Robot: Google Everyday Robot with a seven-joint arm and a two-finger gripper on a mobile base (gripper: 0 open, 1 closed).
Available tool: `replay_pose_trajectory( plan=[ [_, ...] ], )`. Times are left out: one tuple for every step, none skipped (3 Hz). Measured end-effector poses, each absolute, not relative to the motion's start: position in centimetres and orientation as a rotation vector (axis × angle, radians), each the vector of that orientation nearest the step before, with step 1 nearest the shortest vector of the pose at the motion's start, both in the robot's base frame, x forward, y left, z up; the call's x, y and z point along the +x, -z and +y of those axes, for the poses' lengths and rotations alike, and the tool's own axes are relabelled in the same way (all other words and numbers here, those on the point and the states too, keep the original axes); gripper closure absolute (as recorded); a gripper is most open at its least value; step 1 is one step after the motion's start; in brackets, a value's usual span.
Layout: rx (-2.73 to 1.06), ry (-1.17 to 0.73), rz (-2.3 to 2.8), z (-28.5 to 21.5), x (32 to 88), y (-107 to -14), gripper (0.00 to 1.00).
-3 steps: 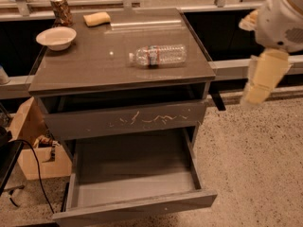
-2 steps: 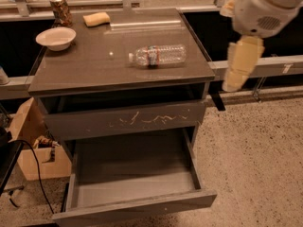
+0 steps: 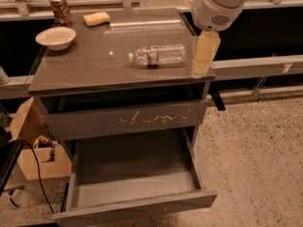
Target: Place water bottle into middle drawer
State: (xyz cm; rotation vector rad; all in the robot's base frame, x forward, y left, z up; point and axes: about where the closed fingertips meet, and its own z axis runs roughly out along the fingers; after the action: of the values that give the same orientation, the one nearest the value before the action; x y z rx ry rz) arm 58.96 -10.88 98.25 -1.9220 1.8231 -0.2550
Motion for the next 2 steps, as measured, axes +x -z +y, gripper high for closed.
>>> replay_pose_trajectory(
  plan=[
    [-1.922, 0.255, 1.823, -10.89, 58.97, -98.25, 0.0],
    [-1.934, 0.284, 1.83, -11.02, 59.5, -97.87, 0.0]
  ],
)
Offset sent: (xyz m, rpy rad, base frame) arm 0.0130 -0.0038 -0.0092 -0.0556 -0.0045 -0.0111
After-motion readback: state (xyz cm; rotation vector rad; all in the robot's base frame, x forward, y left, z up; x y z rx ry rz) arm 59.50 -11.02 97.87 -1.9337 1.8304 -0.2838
